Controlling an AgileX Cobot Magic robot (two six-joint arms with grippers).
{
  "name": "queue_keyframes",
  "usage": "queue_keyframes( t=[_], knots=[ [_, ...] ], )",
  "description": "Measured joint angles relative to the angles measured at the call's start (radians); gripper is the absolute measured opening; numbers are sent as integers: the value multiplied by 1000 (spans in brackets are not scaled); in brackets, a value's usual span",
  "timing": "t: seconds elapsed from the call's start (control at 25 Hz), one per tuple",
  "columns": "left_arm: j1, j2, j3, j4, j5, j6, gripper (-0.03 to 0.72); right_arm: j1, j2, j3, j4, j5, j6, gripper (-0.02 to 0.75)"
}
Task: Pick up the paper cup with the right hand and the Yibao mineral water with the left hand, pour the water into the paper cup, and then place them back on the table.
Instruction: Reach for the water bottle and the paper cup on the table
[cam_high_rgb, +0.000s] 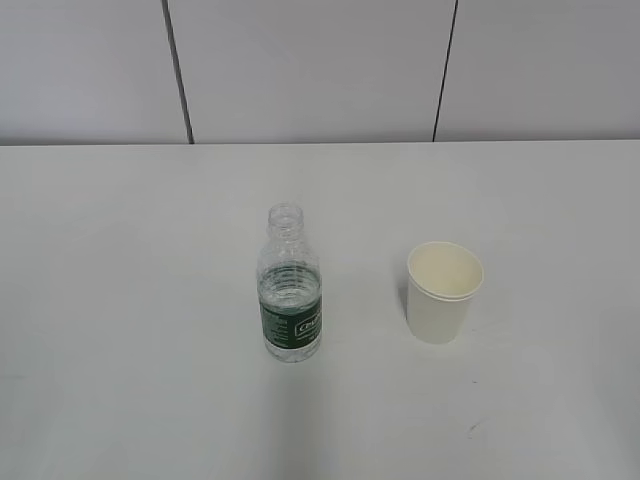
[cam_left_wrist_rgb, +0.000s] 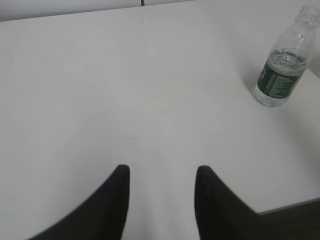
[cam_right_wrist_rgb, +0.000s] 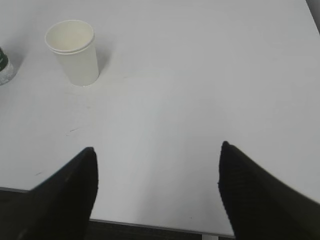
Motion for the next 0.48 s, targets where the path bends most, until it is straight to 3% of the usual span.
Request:
queue_keyframes(
  t=[0.28,0.48],
  knots=[
    [0,0,0,0,0,0,309,0,0,0,0,0,0,585],
    [0,10,0,7,0,-16,591,0,0,0,0,0,0,585]
  ],
)
